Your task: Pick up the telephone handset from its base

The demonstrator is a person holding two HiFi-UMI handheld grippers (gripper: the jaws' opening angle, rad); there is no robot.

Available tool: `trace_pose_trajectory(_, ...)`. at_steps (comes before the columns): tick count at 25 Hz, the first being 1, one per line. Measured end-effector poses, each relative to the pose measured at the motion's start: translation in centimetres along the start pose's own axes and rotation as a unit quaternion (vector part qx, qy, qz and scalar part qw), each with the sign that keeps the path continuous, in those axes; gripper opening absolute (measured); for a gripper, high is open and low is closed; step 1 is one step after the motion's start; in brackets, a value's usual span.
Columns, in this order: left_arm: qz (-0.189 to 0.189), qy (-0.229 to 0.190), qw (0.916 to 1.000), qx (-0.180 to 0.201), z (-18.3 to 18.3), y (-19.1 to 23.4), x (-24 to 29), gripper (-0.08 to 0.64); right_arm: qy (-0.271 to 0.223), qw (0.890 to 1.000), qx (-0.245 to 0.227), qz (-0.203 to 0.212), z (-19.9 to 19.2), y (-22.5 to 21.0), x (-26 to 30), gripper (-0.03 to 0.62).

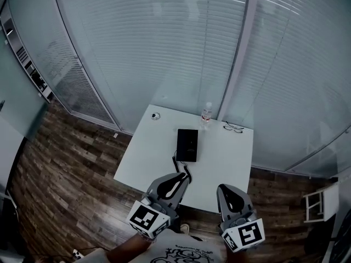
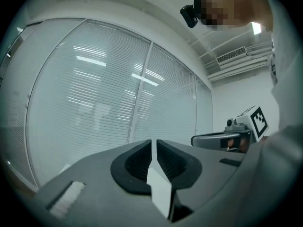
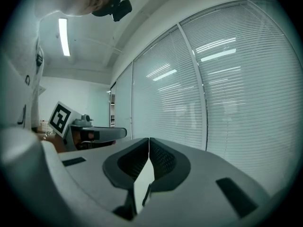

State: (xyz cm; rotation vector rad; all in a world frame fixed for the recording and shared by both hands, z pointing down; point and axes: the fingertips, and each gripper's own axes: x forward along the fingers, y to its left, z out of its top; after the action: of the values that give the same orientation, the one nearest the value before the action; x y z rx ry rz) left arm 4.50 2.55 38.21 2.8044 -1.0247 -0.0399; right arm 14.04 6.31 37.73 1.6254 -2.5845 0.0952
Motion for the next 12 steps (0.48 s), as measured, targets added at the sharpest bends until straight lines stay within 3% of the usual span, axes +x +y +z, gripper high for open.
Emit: trace_pose_trajectory(12, -0.018, -0.002, 0.9998, -0.007, 2.0, 9.0, 5.5, 0.032, 0.001, 1.000, -0.006, -0.015, 2.0, -2.8, 10.2, 0.006)
